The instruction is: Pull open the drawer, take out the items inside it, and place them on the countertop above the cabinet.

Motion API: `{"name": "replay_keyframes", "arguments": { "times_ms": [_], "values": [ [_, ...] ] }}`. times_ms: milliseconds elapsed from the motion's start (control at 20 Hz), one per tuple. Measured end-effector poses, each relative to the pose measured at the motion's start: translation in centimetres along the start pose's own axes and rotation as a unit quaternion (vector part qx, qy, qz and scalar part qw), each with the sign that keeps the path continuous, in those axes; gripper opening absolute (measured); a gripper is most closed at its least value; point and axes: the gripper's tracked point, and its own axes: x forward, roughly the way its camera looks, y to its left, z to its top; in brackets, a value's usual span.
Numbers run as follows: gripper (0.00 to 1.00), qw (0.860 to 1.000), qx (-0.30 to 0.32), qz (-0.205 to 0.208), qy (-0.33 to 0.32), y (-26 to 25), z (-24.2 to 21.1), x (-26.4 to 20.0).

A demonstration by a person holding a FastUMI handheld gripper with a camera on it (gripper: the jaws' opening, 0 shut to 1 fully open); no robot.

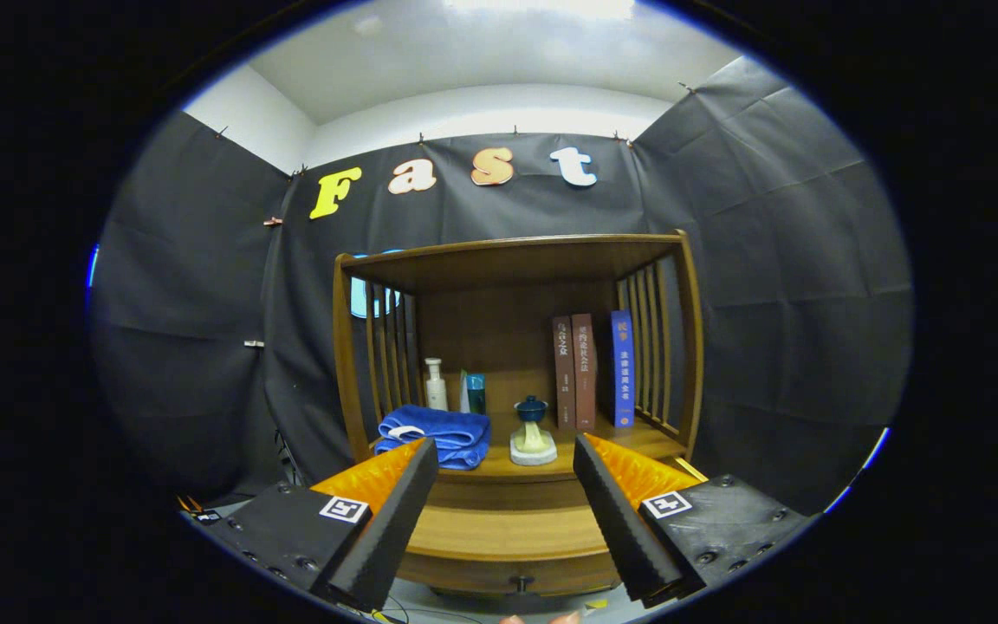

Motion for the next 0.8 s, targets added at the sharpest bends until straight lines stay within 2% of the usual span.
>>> {"name": "replay_keyframes", "arguments": {
  "times_ms": [250,500,800],
  "values": [
    [0.99,0.999,-0.029,-0.022,0.006,-1.4,-7.5,-2.5],
    [0.99,0.997,-0.016,-0.015,0.068,-1.2,-16.5,-2.2],
    [0.99,0.996,-0.019,-0.015,0.09,-0.8,-21.4,-0.2]
  ]
}}
